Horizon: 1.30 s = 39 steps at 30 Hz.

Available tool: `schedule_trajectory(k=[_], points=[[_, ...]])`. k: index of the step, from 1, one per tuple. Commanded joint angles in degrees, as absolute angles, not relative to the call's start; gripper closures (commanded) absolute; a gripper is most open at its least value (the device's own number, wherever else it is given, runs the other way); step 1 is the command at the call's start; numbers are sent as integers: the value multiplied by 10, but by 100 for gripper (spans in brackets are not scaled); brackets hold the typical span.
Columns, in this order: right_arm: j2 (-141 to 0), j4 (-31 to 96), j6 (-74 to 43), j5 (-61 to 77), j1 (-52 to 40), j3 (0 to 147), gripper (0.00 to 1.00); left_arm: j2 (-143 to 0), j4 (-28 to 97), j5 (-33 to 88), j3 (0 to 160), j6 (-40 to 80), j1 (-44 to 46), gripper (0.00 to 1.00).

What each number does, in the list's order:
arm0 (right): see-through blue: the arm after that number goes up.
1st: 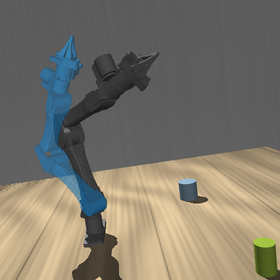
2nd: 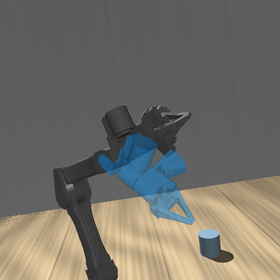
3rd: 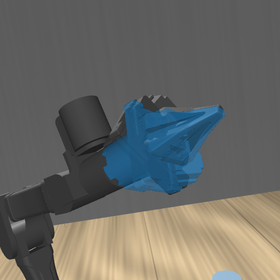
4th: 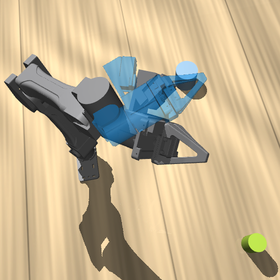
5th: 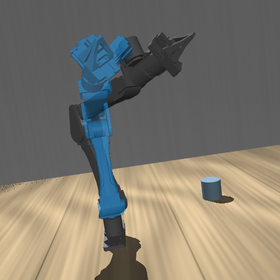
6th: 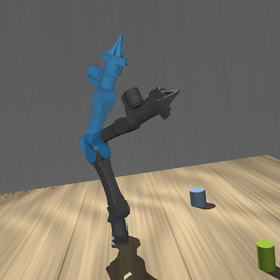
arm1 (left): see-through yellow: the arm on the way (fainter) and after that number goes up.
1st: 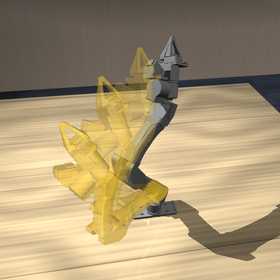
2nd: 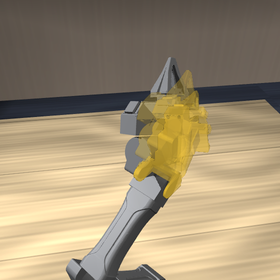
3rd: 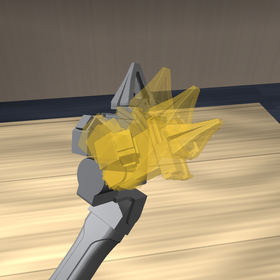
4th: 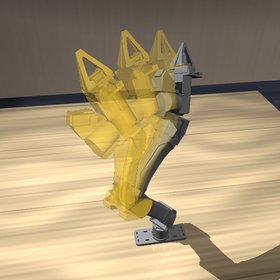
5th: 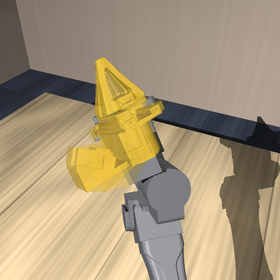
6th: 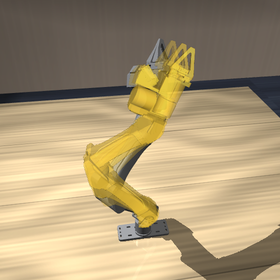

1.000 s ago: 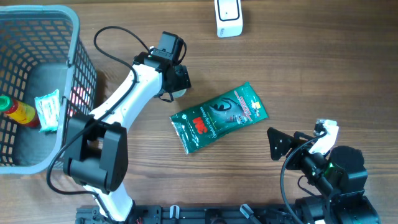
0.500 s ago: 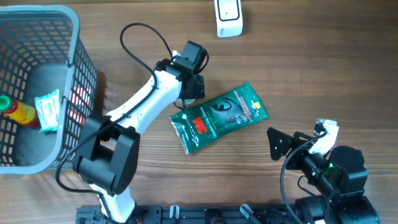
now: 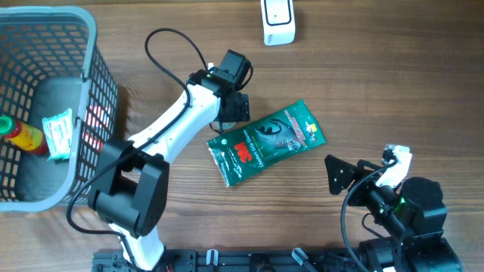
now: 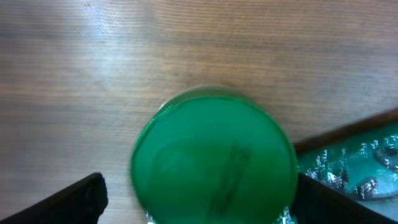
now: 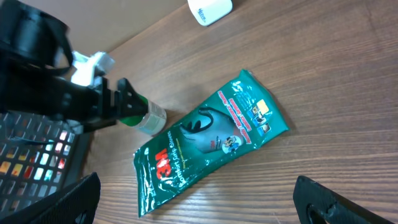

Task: Scan the item barcode
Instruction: 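Lift the jar out and place it beside the gloves bag, then reach the left gripper into the basket and grasp the red-capped bottle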

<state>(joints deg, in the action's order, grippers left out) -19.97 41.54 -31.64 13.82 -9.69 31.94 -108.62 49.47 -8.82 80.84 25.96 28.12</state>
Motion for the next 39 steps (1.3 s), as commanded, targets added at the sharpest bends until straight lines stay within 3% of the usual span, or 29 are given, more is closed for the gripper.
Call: schedule_trajectory(k=[1,11,19,25,29,39], points=[[-197,413,-319,129,-97,320,0,-1004,591,-141,942,259,278,0],[-197,413,-319,129,-97,320,0,-844,679,-248,1080,260,219,0],[-197,413,-319,129,-97,320,1,-767,689,-247,1080,326,-12,0],[-197,413,-319,129,-97,320,0,-799,742,-242,1080,439,-205,0],[-197,413,-319,129,-97,320,0,-850,759,-175,1079,459,-307,0],[-197,413,-319,129,-97,320,0,-1013,744,-141,1079,485,-378,0]])
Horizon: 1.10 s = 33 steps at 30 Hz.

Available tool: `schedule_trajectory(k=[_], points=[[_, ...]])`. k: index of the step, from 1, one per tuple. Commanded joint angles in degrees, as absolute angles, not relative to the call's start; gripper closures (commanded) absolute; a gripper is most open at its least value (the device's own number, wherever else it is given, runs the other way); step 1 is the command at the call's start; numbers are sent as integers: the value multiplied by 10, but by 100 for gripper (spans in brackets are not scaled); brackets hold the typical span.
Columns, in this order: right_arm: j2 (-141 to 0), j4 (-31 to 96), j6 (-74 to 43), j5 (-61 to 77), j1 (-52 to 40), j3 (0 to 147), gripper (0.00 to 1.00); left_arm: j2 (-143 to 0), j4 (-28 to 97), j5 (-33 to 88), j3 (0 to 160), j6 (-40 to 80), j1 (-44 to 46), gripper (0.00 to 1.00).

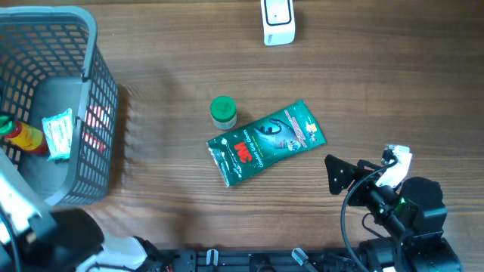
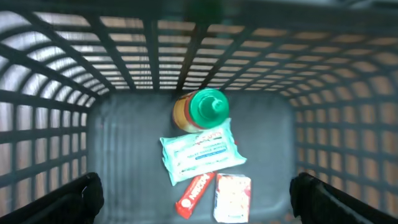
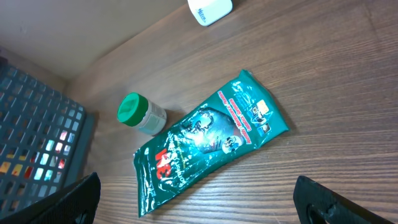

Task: Scan the item barcode
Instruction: 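Reach the left gripper into the basket and grasp the red-capped bottle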

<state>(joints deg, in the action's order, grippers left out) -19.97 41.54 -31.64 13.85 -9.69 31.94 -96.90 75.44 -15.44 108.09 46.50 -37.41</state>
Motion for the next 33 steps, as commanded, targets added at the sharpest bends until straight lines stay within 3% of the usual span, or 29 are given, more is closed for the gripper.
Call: schedule_trajectory(k=[1,22,28,33], points=[[-197,413,-319,129,-97,320,0,-1026,742,-141,1079,485,-378,0],[-197,413,-319,129,-97,320,0,-1142,709,-177,1079,485,-384,3],[-197,413,-319,129,-97,320,0,-1142,704,-204,1079,485,-391,18],[-197,413,-319,129,-97,320,0,-1142,705,-204,1079,485,-391,53]])
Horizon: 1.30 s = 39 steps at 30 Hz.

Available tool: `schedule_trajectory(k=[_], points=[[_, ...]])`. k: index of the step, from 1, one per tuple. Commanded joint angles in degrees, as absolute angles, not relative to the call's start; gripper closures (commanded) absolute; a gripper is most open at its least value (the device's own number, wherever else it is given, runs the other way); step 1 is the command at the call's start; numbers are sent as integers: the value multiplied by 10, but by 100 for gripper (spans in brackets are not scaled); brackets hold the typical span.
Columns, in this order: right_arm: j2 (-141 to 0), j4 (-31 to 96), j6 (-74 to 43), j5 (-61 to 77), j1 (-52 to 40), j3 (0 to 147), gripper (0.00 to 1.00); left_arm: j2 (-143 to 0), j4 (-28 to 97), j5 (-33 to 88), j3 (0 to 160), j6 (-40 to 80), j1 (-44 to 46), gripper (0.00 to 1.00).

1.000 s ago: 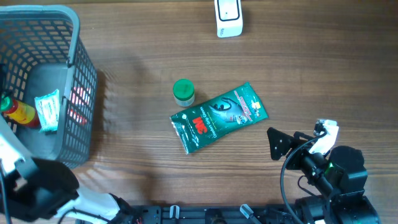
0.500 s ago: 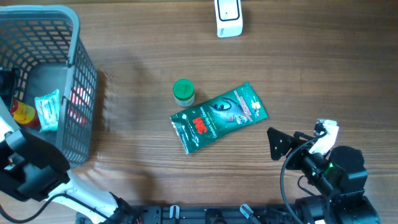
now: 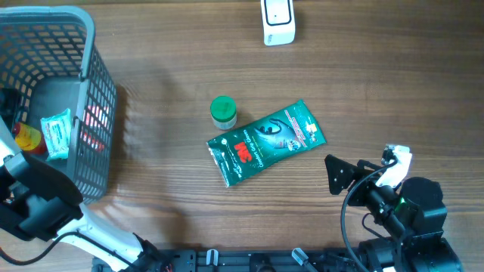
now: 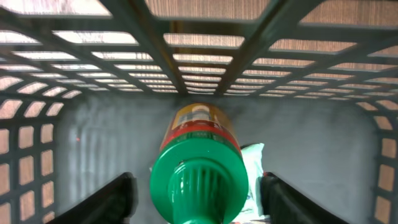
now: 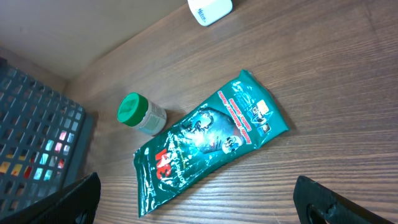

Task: Scan the item barcode
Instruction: 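Reach the left gripper into the basket and grasp the red-capped bottle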

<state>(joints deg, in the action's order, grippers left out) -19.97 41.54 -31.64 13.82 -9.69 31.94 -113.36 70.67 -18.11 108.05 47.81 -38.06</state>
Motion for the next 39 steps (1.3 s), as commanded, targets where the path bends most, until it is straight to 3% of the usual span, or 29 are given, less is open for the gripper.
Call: schedule_trajectory(k=[1,5,15,26,32,39], points=[[-197,413,-319,129,-97,320,0,-1142,706,-204,1079,485,-391,57],[-197,413,-319,129,-97,320,0,-1142,714,-204,1079,485,-391,63],[-197,413,-319,129,-97,320,0,-1101,720,-161,1080,485,-383,63],[-197,413,-319,129,-97,320,0,-959,701,-161,1080,484,-337,60],[-197,413,-319,129,-97,320,0,-849,678,-161,1080,484,-271,58],[-197,413,-319,129,-97,320,0,-754,657,-161,1080,484,-110,58]])
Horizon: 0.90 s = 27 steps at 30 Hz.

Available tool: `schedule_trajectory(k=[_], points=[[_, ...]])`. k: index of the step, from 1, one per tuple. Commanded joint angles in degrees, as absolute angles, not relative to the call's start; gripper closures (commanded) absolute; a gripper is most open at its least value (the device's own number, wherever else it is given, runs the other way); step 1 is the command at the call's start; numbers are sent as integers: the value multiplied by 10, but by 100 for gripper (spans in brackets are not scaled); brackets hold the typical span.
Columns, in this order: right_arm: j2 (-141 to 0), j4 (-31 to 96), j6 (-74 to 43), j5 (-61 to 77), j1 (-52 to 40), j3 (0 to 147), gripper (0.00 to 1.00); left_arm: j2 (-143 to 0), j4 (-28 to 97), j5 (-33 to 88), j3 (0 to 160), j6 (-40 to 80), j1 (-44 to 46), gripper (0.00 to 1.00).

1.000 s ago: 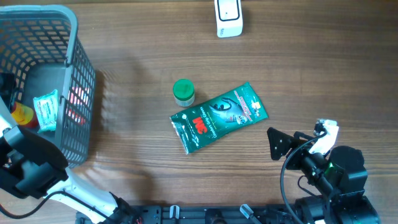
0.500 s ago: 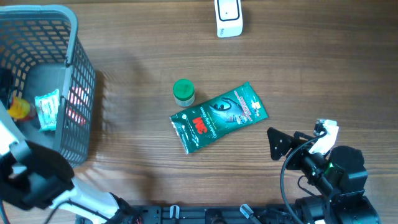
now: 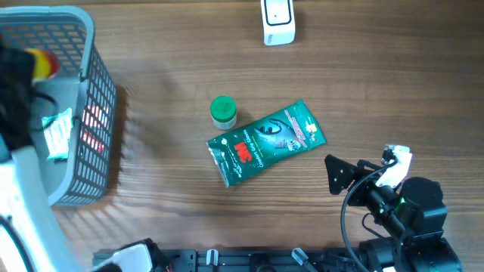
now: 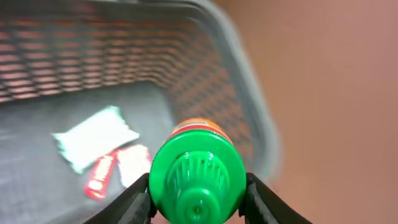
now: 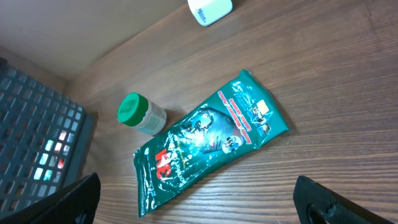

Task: Scan the item barcode
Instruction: 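Reach the left gripper into the basket and grasp the red-capped bottle, then lift the bottle out and stand it behind the green-lidded jar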

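A sauce bottle (image 4: 198, 174) with a green cap and an orange body sits between the fingers of my left gripper (image 4: 198, 202), which is shut on it. It hangs above the grey basket (image 4: 230, 81). In the overhead view the bottle (image 3: 44, 63) shows red and yellow at the basket's far edge, next to the left arm. The white barcode scanner (image 3: 277, 21) stands at the table's far edge. My right gripper (image 5: 199, 208) is open and holds nothing, near the front right of the table (image 3: 340, 174).
A green-lidded jar (image 3: 222, 111) and a green pouch (image 3: 265, 141) lie mid-table. A white wipes pack (image 4: 93, 137), a red bar (image 4: 99, 176) and a small packet lie in the basket. The basket's mesh wall (image 3: 94, 113) stands at the left.
My left gripper was low in the basket, open around the green-capped bottle. Now it is shut on the bottle and holds it above the basket. The right arm has not moved.
My left gripper was open around the green-lidded jar beside the pouch. Then it was above the basket, with the jar standing alone on the table. Then it was down around the bottle in the basket, and now holds it raised.
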<state>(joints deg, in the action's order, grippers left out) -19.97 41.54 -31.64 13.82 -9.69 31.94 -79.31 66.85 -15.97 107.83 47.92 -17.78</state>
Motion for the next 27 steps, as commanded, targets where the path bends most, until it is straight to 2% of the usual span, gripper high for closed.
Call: schedule_trajectory(k=[1,8,16,21,27], points=[[-197,413,-319,129,-97,320,0,-747,655,-161,1080,484,-77,58],[-197,413,-319,129,-97,320,0,-761,651,-161,1080,485,99,58],[-197,413,-319,129,-97,320,0,-867,636,-161,1080,485,262,58],[-197,413,-319,129,-97,320,0,-952,595,-161,1080,482,329,58],[-197,413,-319,129,-97,320,0,-1043,554,-167,1080,482,360,58]])
